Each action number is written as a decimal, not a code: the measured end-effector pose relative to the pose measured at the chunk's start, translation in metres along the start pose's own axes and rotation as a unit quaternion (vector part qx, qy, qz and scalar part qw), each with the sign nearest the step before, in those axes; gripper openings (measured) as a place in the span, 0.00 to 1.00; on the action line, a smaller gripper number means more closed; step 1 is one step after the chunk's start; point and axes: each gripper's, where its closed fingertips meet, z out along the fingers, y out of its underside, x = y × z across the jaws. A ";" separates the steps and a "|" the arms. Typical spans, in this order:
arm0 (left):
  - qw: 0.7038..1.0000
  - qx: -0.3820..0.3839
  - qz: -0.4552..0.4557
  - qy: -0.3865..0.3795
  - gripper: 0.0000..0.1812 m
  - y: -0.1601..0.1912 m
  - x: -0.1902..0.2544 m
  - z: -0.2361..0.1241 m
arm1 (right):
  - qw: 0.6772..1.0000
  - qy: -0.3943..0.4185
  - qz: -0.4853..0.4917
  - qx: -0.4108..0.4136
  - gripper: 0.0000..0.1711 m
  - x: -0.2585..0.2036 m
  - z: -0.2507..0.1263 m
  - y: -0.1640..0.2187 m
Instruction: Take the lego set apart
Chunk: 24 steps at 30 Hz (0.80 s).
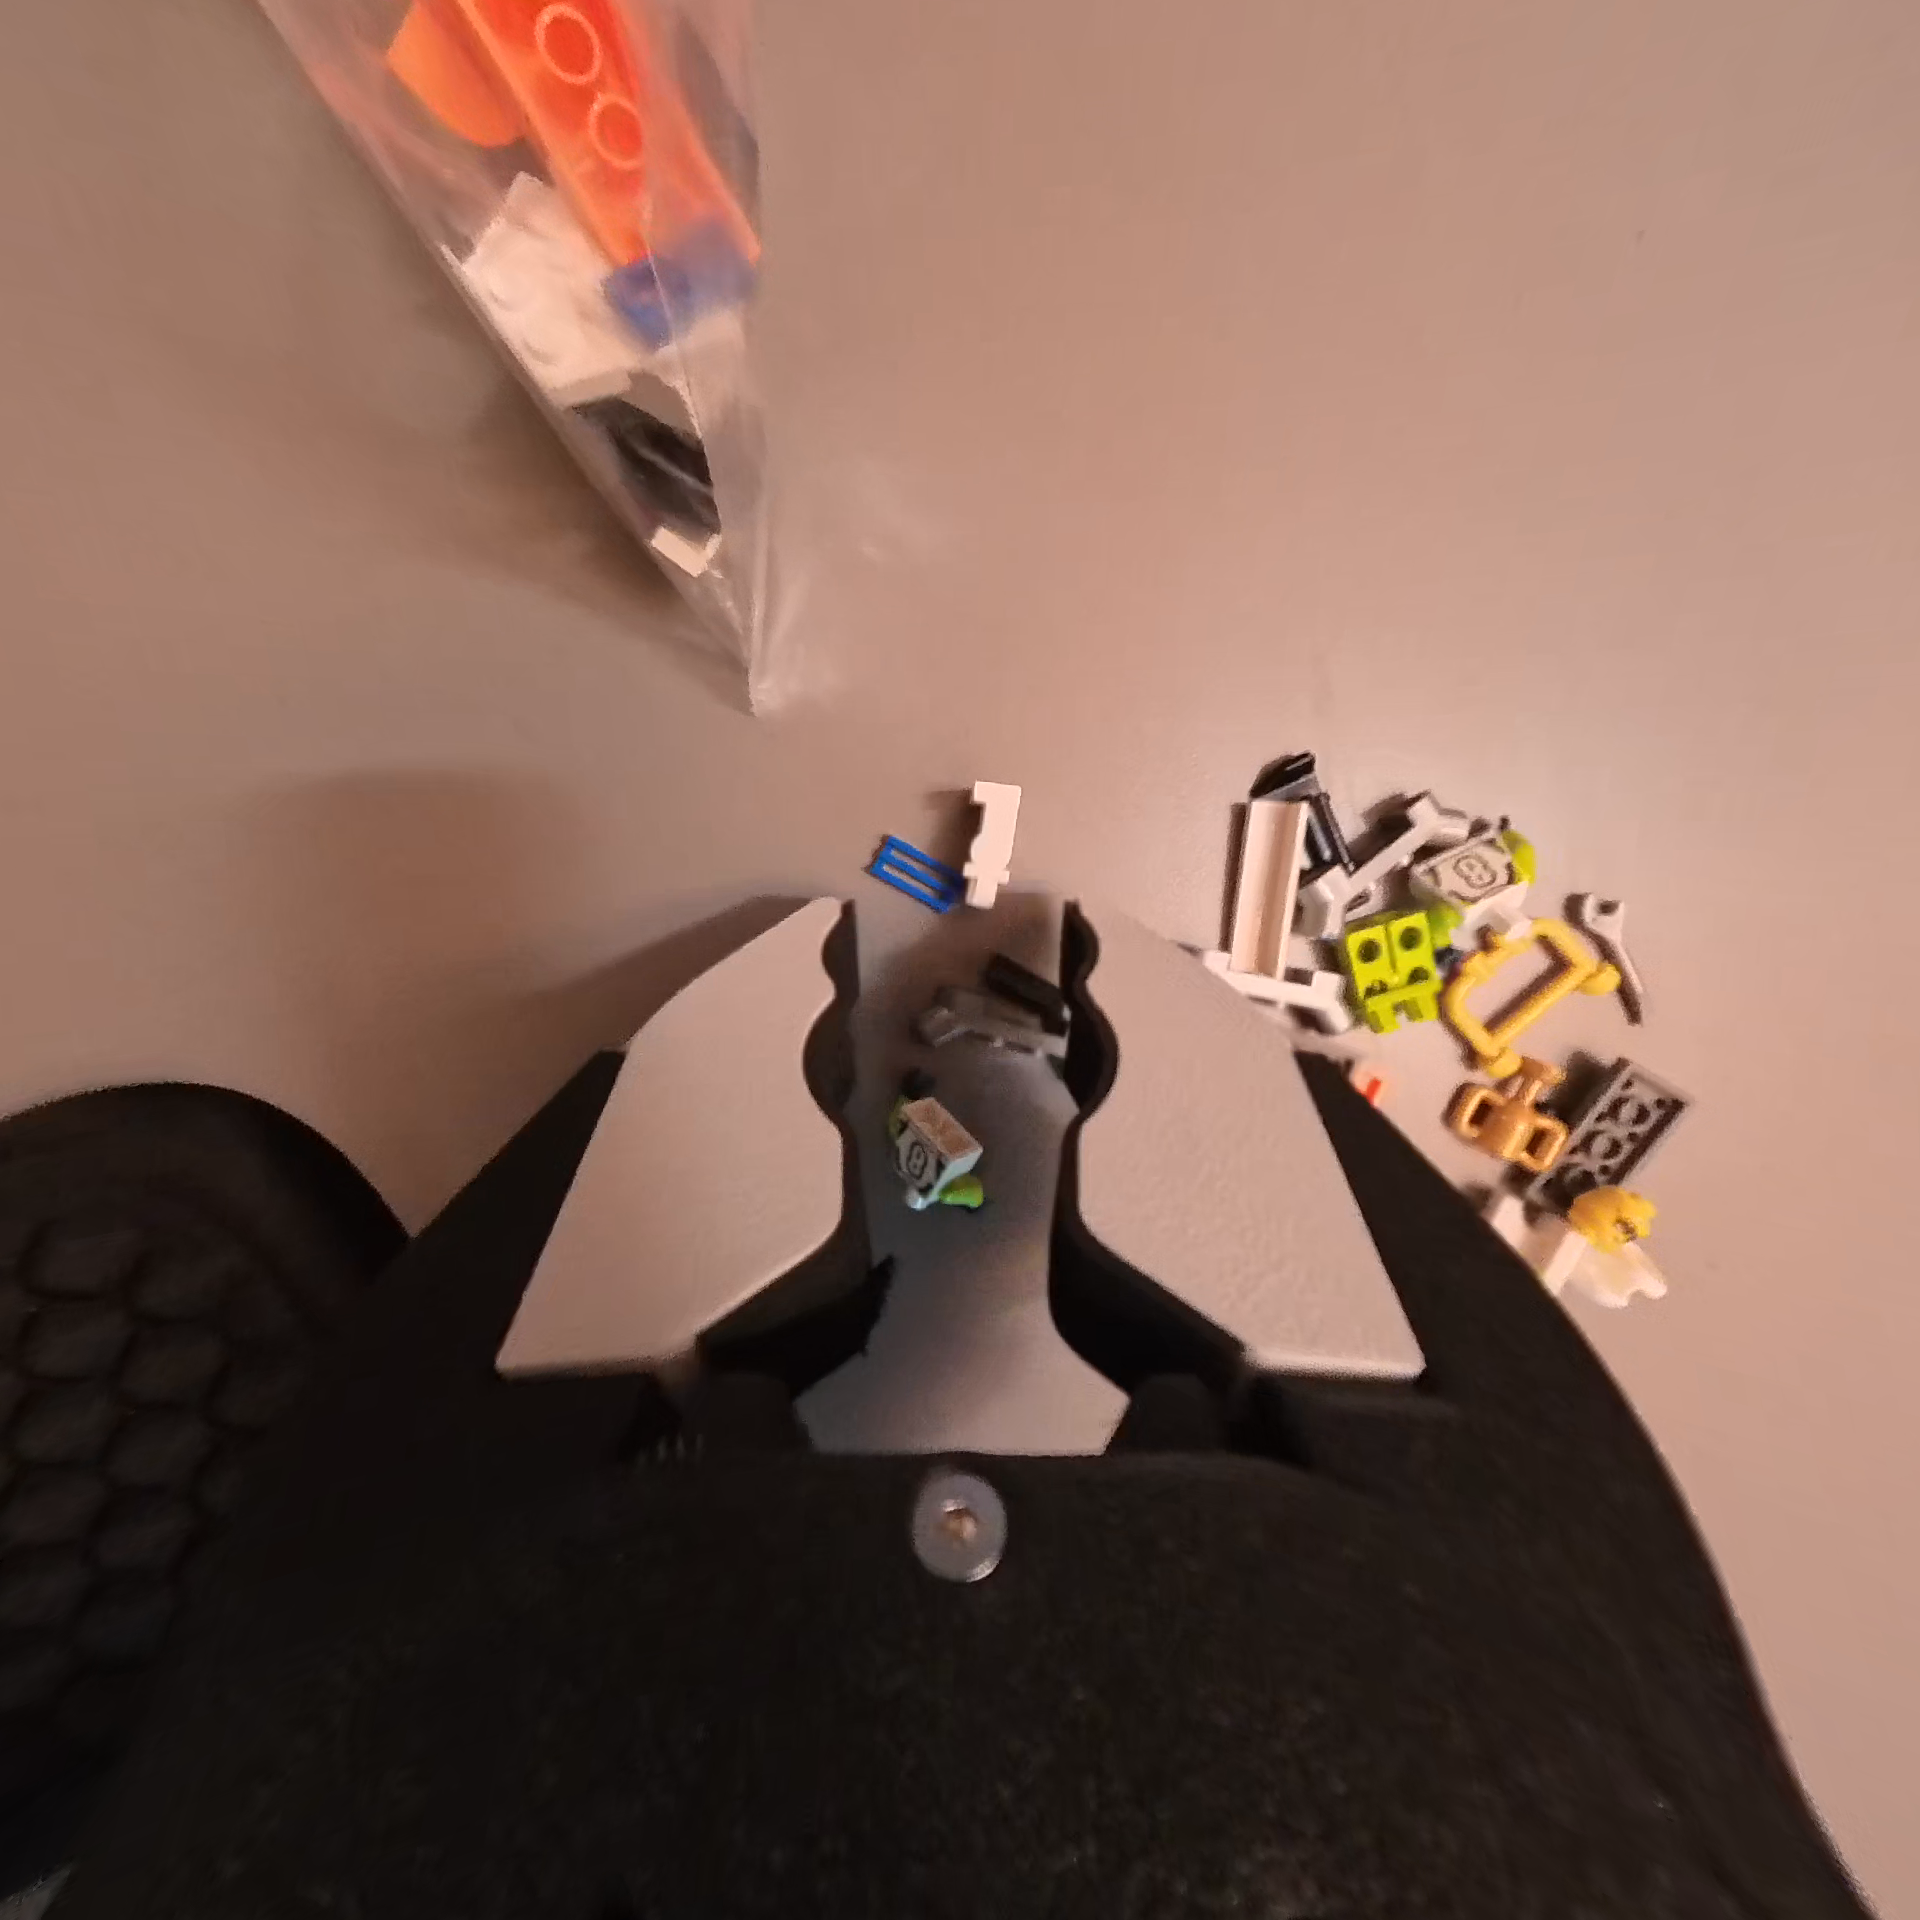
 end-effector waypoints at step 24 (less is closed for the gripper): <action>1.000 0.001 -0.004 0.003 0.01 0.000 0.000 0.001 | 0.996 -0.044 -0.062 0.045 0.04 0.004 -0.012 -0.024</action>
